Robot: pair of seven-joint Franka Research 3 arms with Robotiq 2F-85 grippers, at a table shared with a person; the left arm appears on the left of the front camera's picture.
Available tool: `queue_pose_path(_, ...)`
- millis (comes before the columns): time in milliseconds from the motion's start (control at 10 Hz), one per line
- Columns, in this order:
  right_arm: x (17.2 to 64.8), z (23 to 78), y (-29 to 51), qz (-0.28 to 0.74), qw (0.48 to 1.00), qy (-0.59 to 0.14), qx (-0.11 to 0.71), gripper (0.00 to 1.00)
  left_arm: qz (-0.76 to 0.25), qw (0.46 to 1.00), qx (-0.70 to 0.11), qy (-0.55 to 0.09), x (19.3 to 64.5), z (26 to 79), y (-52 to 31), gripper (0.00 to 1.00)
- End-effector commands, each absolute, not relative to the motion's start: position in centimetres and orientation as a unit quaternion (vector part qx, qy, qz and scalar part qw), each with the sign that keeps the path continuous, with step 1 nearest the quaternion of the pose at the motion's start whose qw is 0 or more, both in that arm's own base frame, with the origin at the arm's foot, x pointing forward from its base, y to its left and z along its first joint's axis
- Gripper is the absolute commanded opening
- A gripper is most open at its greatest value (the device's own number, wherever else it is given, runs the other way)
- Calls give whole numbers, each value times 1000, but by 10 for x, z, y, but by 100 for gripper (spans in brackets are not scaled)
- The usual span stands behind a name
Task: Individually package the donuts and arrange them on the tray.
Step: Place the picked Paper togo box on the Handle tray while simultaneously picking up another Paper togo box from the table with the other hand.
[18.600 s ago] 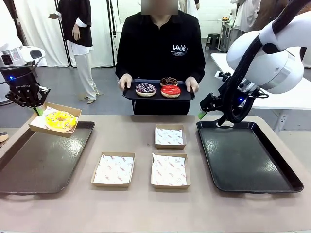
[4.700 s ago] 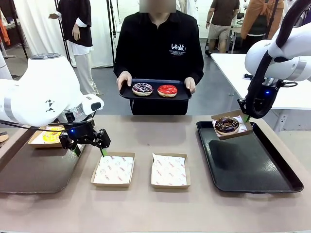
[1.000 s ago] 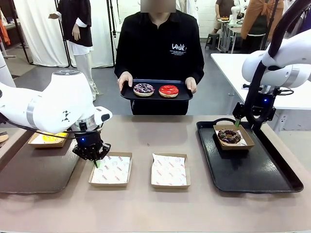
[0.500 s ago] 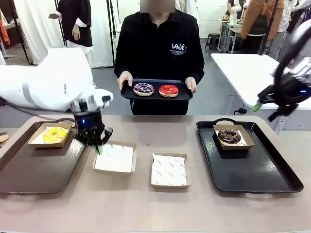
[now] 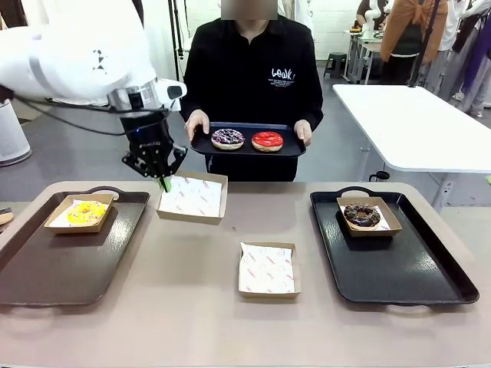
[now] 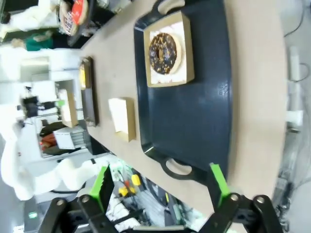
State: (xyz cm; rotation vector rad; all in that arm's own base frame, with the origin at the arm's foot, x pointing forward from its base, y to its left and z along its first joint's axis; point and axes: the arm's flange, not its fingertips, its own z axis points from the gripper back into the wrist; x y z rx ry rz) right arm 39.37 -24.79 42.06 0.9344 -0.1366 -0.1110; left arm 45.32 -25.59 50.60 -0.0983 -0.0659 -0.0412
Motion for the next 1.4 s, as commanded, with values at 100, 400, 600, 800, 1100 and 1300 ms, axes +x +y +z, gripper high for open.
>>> queue_pose_path(100, 372, 393, -257, -49, 844, -115, 521, 100, -12, 1000, -8, -21, 492, 513, -270, 0)
queue_pose_path(400, 345, 373, -271, -64, 819, -150, 549, 100, 0, 1000, 5, -13, 517, 507, -272, 0)
queue_pose_path(600, 336, 371, -275, -75, 818, -155, 549, 100, 5, 1000, 4, -17, 525, 506, -271, 0)
queue_pose_path(800, 345, 377, -269, -66, 829, -162, 531, 100, -4, 1000, -10, -13, 521, 500, -267, 0)
queue_pose_path(1100, 338, 371, -278, -78, 826, -143, 540, 100, -4, 1000, -10, -13, 521, 500, -267, 0)
queue_pose_path(1300, 338, 371, -278, -78, 826, -143, 540, 100, -4, 1000, -10, -13, 521, 500, -267, 0)
